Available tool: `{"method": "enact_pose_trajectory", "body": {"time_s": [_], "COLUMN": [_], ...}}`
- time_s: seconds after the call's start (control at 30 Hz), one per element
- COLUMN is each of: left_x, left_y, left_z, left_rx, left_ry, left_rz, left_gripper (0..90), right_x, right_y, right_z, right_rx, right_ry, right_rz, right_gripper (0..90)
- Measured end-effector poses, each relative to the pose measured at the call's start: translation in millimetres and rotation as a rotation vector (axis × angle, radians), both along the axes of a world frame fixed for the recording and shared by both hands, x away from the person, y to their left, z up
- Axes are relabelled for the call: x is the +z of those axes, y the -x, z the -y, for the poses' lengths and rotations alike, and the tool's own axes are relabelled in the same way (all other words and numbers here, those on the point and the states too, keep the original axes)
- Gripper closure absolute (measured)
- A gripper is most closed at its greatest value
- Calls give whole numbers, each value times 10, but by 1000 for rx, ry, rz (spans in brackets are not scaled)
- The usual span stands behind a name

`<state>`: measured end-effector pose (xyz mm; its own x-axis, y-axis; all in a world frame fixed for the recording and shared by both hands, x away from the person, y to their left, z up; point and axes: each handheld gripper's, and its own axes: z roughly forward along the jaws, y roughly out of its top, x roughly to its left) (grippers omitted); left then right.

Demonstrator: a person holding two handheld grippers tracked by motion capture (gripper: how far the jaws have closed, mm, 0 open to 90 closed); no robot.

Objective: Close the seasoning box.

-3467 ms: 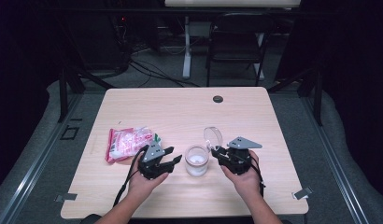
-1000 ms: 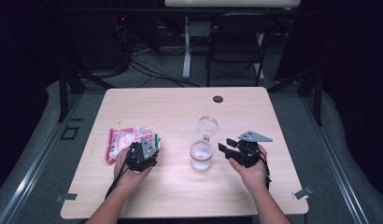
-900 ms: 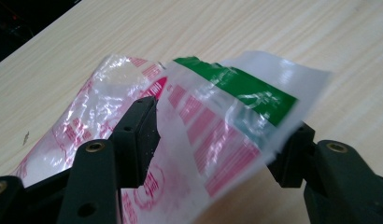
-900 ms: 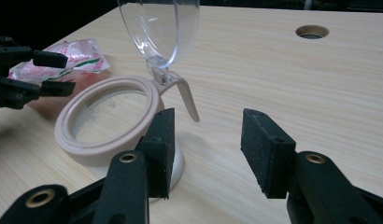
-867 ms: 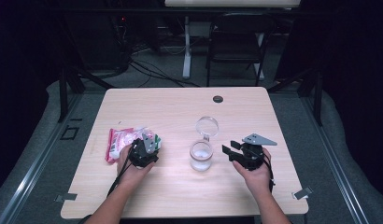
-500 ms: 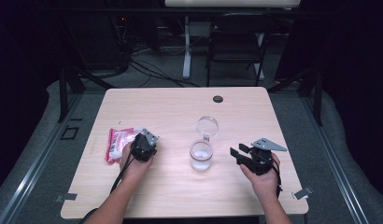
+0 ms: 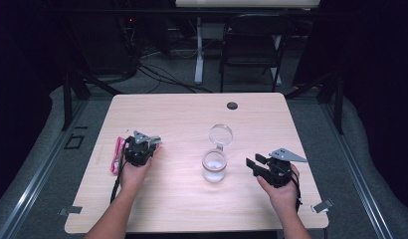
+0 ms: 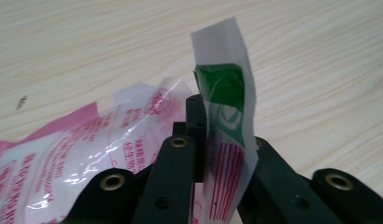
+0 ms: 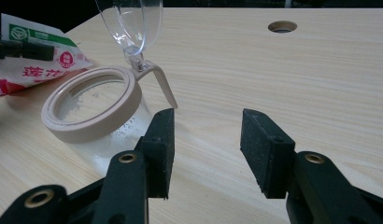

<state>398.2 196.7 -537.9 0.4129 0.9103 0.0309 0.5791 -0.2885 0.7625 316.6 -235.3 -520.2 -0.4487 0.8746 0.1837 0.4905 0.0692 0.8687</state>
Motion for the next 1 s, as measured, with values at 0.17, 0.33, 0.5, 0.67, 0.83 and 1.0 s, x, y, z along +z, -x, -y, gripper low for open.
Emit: {"method": "enact_pose_trajectory", "body": {"time_s": [0.17,0.33,0.5,0.67,0.83,1.0], "left_x": [98,234,354,574,790,952], "left_y": [41,111,183,226,209,141], "left_z": [-124,-291,-463,-683,-918,-1150], "left_rx": [13,35,50,86,135,183], "left_ry": [41,74,114,98,61,51], "left_rz": [29,66,98,125,141,141], "left_gripper": [900,900,900,900,900,900], "right_x": [0,6,6,6,-6,3], "right_y": [0,-8,-39,-79,-134,-167], "right_z": [9,13,-14,-32,-47,-76], "right_rx": [-4,1,10,17,32,44], "right_ry": [-5,-8,-13,-18,-47,-55], "right_rz": [3,2,1,-5,-8,-8], "right_gripper": [548,549,548,550,552,551]}}
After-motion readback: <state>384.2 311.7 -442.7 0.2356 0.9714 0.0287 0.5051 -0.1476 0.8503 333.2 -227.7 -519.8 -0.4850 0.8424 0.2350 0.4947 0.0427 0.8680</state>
